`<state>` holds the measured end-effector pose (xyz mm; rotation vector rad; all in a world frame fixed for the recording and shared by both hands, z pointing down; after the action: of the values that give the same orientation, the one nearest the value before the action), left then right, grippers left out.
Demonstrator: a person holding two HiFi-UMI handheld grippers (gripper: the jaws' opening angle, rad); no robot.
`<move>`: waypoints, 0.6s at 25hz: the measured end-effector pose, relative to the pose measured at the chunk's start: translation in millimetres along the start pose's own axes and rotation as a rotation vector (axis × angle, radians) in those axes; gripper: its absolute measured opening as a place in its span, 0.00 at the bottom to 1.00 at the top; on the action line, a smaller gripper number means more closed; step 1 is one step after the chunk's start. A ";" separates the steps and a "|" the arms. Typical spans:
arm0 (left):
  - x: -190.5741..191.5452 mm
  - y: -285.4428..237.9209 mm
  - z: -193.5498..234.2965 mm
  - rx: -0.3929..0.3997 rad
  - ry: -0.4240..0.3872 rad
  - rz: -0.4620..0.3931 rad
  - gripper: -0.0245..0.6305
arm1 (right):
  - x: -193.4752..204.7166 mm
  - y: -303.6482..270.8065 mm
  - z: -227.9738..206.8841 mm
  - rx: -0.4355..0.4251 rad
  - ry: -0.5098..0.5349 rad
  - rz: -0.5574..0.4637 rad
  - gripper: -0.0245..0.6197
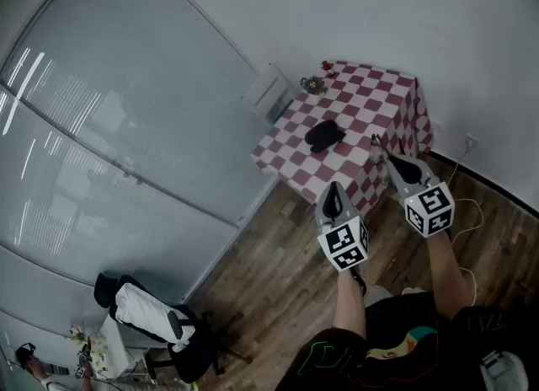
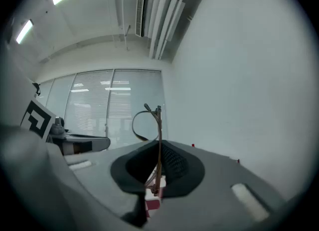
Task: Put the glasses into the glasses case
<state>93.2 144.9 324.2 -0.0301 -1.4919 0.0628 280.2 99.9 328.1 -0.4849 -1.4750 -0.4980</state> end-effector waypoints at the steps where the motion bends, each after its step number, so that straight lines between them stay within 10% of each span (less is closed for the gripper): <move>1: -0.1 -0.2 2.5 -0.001 0.008 -0.002 0.05 | -1.1 -2.5 1.6 -0.006 0.007 -0.004 0.07; 15: -3.5 13.1 49.0 -0.086 0.034 -0.013 0.05 | -9.1 -28.0 24.7 -0.050 0.028 -0.043 0.07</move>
<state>43.7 156.8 323.8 -0.0902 -1.4598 -0.0119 243.5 92.0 320.1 -0.4846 -1.4517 -0.5743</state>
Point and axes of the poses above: the fingertips, and each gripper's own axes: y backward along the fingers, z to its left, x out of its underside, the point moved 6 cm from there along y, backward along the fingers, and after that the axes turned 7 degrees about y, right-handed, at the moved point
